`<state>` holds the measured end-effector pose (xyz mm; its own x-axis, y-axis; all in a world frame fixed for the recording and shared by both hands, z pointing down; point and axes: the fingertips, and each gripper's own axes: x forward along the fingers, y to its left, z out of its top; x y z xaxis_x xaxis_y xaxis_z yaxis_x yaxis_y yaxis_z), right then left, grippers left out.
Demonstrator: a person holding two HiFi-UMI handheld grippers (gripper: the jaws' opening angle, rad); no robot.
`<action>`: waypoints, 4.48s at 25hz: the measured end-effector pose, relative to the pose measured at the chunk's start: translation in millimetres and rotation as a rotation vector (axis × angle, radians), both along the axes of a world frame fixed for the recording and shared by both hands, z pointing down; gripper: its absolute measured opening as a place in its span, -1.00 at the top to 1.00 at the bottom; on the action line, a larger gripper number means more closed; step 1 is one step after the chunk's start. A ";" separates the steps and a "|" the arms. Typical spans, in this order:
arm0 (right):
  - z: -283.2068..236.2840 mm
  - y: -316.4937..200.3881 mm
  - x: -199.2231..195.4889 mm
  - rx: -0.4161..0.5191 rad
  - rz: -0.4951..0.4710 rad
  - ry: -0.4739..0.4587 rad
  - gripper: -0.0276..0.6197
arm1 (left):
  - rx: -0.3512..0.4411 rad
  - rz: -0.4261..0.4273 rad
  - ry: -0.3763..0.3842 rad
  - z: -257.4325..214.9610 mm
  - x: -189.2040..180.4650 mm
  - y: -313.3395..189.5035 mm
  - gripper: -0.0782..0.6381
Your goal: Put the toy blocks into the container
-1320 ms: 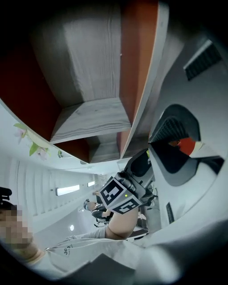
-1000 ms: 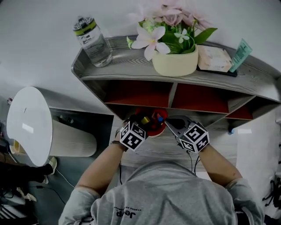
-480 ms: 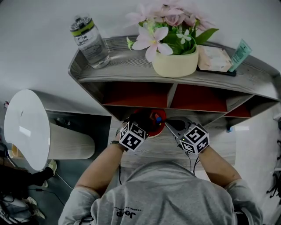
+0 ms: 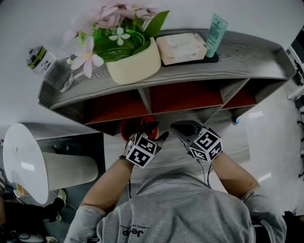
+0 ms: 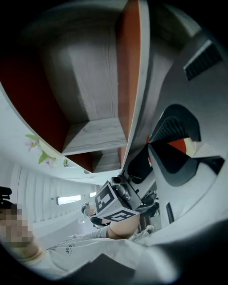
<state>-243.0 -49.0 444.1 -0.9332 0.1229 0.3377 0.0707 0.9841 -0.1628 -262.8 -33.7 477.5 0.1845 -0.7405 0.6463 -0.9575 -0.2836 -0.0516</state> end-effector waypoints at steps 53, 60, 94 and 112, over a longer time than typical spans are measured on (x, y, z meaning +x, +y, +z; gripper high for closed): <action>93.6 -210.6 452.4 -0.123 0.648 0.019 0.91 | -0.174 0.265 -0.093 190.1 370.4 -303.3 0.18; 41.4 -178.2 327.9 -0.066 0.409 -0.011 0.91 | -0.105 0.136 -0.039 96.3 280.3 -225.8 0.18; -4.8 69.2 -56.4 0.055 -0.197 0.003 0.91 | 0.003 -0.393 0.001 18.9 -108.5 76.4 -0.13; -34.2 48.8 -17.9 0.066 -0.153 -0.034 0.91 | 0.258 -0.362 0.207 -44.5 -68.0 66.1 0.25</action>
<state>-260.9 -0.2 409.9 -0.9163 0.2431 0.3184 0.2251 0.9699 -0.0927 -330.9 32.4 433.0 -0.0089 -0.9118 0.4104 -0.9900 0.0660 0.1250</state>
